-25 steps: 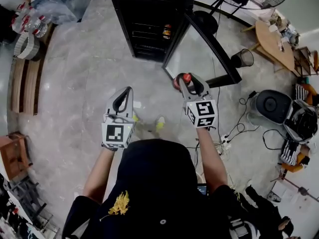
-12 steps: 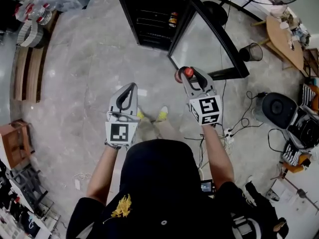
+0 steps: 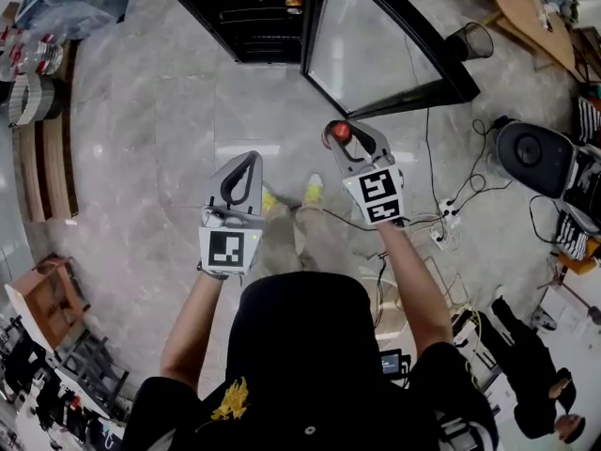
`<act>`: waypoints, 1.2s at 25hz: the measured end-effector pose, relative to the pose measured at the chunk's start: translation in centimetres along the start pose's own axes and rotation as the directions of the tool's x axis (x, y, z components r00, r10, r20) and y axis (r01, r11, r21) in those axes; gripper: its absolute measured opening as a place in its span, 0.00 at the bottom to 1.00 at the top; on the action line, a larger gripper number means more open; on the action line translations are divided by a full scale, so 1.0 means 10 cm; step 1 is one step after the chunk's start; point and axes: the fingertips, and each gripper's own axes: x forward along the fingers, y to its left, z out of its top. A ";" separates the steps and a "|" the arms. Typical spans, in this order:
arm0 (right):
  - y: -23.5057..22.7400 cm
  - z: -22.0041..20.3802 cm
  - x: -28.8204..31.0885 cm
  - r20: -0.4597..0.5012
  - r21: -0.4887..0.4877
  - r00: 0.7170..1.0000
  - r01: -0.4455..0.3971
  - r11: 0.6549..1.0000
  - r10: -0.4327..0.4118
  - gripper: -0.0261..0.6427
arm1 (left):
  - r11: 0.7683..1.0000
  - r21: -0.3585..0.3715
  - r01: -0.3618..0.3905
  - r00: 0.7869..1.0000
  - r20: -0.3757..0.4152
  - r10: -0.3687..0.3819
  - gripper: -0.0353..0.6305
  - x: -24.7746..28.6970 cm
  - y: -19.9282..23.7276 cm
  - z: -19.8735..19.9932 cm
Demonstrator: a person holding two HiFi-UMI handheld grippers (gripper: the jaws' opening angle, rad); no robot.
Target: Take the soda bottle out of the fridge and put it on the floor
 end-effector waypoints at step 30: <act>0.19 -5.08 3.38 -0.574 0.015 0.815 -0.085 0.996 0.078 0.22 | 0.976 -0.168 -0.141 0.971 -0.214 0.104 0.08 0.77 0.52 -3.35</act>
